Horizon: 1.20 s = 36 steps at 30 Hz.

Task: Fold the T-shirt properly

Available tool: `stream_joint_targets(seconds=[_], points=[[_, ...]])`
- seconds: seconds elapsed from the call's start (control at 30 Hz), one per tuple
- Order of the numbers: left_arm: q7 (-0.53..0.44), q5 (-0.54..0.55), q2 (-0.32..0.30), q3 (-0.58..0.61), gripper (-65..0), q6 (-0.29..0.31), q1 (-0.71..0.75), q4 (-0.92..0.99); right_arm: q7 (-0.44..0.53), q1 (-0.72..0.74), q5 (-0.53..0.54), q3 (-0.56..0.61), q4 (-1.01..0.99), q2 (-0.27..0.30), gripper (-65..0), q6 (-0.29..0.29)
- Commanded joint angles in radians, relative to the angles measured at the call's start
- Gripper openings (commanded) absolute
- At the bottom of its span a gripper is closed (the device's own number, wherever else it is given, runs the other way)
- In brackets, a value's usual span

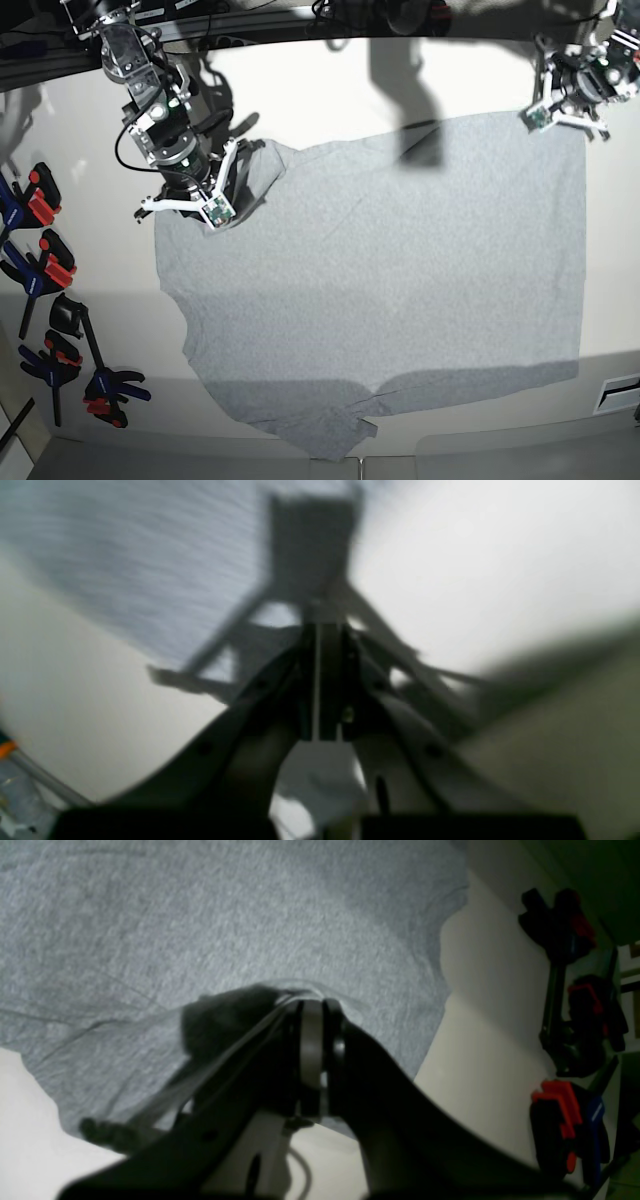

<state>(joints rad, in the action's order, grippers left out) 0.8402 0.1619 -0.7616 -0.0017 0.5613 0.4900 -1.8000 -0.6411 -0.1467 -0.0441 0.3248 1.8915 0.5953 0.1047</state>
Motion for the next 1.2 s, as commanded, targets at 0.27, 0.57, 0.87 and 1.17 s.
stream_joint_targets(seconds=[0.27, 0.57, 0.87, 1.17], points=[[-0.107, -0.040, -0.020, -0.010, -31.7, 0.001, -0.005, -0.012, 0.013, 0.013, -0.005, -0.009, 0.016, 0.012, -65.0, -0.005], [-0.228, -0.180, -0.020, -0.010, -26.8, 0.000, -0.009, 0.101, 0.013, 0.014, -0.005, -0.009, 0.016, 0.012, -65.0, -0.005], [-0.399, -0.257, -0.019, -0.010, -27.4, -0.005, -0.016, 0.262, 0.011, 0.013, -0.004, -0.009, 0.016, 0.012, -65.0, -0.005], [-0.490, -0.267, -0.018, -0.010, -65.0, -0.052, -0.017, 0.269, 0.012, 0.013, -0.004, -0.009, 0.016, 0.011, -65.0, -0.005]])
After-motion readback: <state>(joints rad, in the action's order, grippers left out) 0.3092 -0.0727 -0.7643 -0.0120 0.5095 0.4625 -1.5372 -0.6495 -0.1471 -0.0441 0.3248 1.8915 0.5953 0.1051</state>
